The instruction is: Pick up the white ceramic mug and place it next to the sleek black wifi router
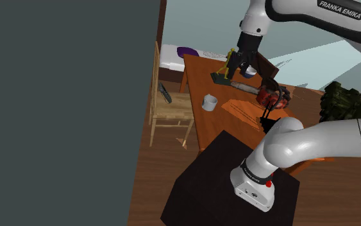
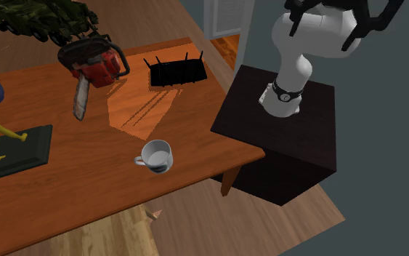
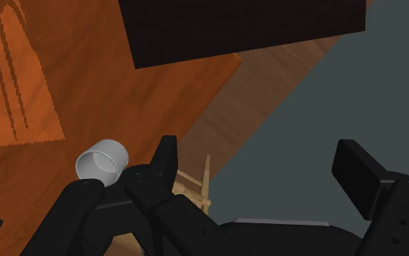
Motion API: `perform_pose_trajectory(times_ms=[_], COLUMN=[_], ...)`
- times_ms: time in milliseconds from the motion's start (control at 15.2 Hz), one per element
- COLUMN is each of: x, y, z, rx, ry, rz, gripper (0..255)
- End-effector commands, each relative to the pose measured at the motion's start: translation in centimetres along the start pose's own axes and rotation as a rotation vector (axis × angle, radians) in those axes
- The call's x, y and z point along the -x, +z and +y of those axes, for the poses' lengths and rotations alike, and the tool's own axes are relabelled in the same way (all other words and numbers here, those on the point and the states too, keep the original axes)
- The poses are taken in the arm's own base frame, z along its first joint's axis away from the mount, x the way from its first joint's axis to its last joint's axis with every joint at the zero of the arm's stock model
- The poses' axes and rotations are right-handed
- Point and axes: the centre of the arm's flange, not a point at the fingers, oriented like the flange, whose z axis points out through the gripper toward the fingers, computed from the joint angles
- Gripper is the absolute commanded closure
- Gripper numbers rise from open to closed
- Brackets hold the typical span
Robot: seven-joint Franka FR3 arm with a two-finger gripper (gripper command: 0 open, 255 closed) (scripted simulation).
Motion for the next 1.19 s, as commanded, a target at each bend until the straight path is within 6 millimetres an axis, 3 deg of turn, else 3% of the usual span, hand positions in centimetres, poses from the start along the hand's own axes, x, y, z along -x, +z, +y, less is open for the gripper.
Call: perform_pose_trajectory(times_ms=[0,1122], x=[0.0,-11.7], y=[0.0,15.7], z=[0.0,10.8], rx=[0.0,0.021], ry=[0.0,-0.02], rz=[0.0,-0.006], gripper=[0,0])
